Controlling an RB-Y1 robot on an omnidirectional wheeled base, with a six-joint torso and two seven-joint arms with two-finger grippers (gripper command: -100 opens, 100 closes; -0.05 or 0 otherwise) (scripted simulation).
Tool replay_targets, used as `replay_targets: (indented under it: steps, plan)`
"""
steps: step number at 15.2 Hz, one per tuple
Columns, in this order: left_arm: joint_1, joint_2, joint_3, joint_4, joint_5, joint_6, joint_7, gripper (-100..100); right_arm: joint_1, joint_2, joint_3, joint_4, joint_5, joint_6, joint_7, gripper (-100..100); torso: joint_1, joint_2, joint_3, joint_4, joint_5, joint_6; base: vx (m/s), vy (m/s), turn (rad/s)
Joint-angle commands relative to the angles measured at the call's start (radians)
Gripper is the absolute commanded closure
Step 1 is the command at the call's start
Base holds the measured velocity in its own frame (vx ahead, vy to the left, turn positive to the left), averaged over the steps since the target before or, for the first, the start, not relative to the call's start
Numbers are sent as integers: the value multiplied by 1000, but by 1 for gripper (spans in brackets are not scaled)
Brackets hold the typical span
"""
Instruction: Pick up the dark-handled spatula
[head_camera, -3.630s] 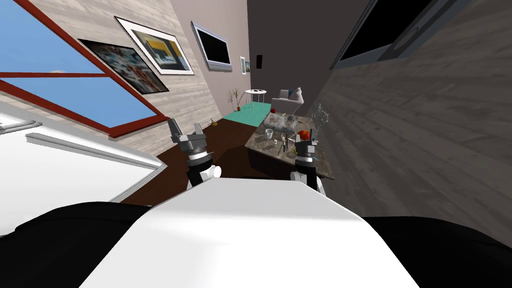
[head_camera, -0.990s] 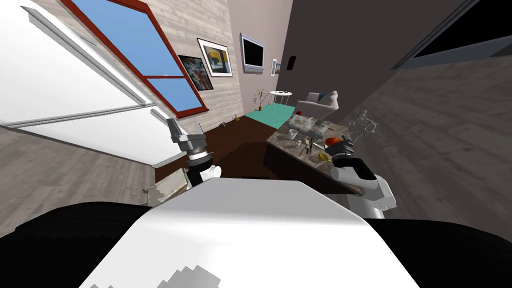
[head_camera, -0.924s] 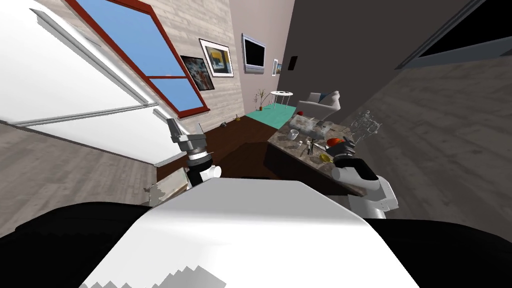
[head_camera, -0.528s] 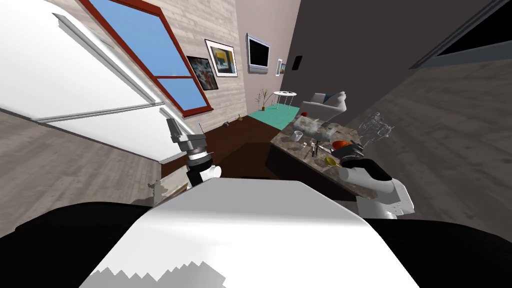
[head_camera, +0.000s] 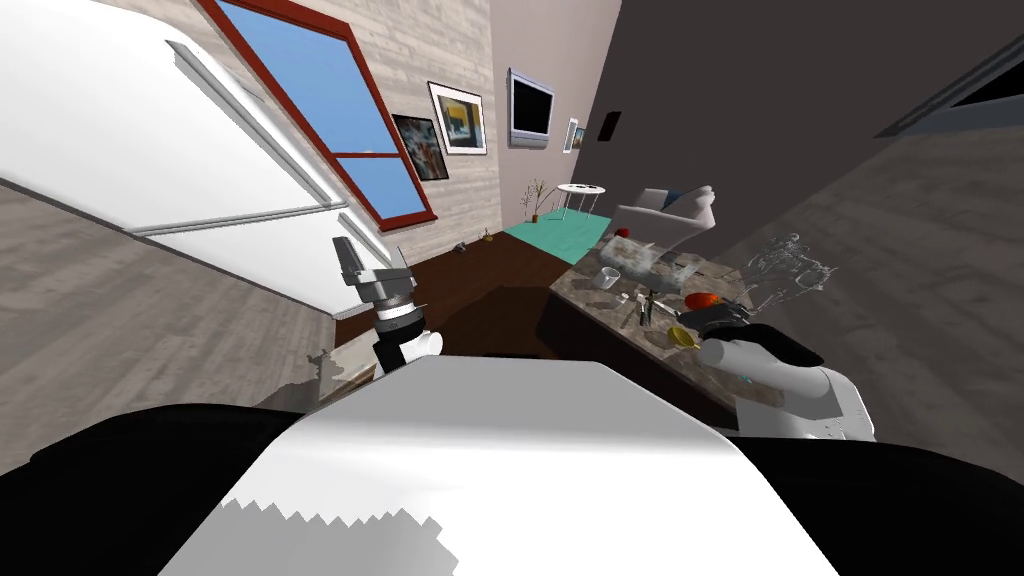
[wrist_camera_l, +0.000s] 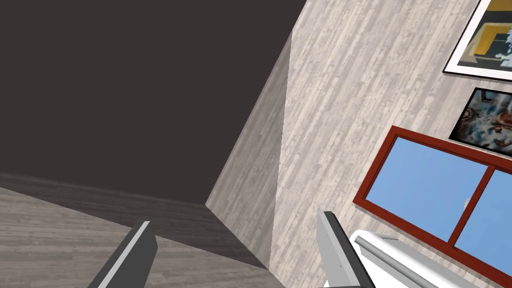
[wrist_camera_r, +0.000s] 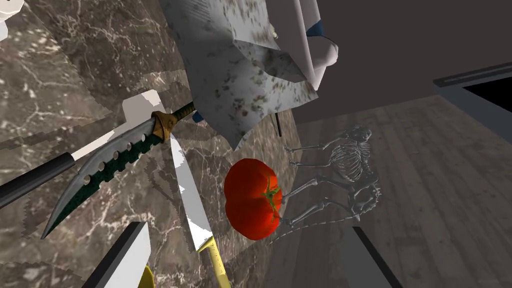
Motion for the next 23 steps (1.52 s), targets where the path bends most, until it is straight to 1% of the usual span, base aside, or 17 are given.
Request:
replay_targets:
  steps: [1,2,5,6,8,9,10,12,13,15,16,18,19,21,22,23]
  plan:
    - [0,0,0,0,0,0,0,0,-2,-3,-13,8,-6,46,-17,-100,0,0,0,0,0,0,42,19,43]
    - [0,0,0,0,0,0,0,0,0,-18,-50,47,-32,70,-56,-100,-1,0,0,0,0,0,63,31,139]
    - [0,0,0,0,0,0,0,0,0,-18,-50,47,-32,112,-56,-100,0,-1,-1,0,0,0,55,28,61]
    - [0,0,0,0,0,0,0,0,3,-31,-87,86,-59,143,-96,-100,-1,0,0,0,0,0,50,26,122]
    - [0,0,0,0,0,0,0,0,3,-31,-87,86,-59,177,-96,-100,-1,-1,0,0,0,0,65,25,102]
    - [0,0,0,0,0,0,0,0,3,-31,-87,86,-59,177,-96,-100,-1,0,0,0,0,0,31,10,-8]
    - [0,0,0,0,0,0,0,0,7,-43,-122,128,-85,215,-136,-100,-1,1,0,0,0,0,48,19,117]
    - [0,0,0,0,0,0,0,0,7,-43,-122,128,-85,240,-136,-100,-1,-1,0,0,0,0,73,15,100]
    - [0,0,0,0,0,0,0,0,13,-54,-156,170,-111,266,-176,-100,-1,-1,-1,0,0,0,74,20,128]
    - [0,0,0,0,0,0,0,0,13,-54,-156,170,-111,303,-176,-100,-1,-2,-1,0,0,0,78,19,74]
    - [0,0,0,0,0,0,0,0,20,-65,-189,211,-136,331,-216,-100,-1,-2,-1,0,0,0,101,24,104]
    - [0,0,0,0,0,0,0,0,20,-65,-189,214,-136,363,-216,-100,-1,-4,-2,-1,0,0,97,16,86]
    - [0,0,0,0,0,0,0,0,27,-75,-220,255,-160,392,-255,-100,-1,-3,-2,-1,0,0,86,4,100]
    - [0,0,0,0,0,0,0,0,27,-75,-220,258,-160,422,-255,-100,-2,-3,-2,-1,-1,0,83,0,83]
    - [0,0,0,0,0,0,0,0,35,-85,-249,302,-184,446,-293,-100,-2,-2,-1,-1,-1,0,97,0,106]
    - [0,0,0,0,0,0,0,0,35,-85,-249,302,-184,469,-293,-100,-2,-3,-2,-1,0,0,115,-3,111]
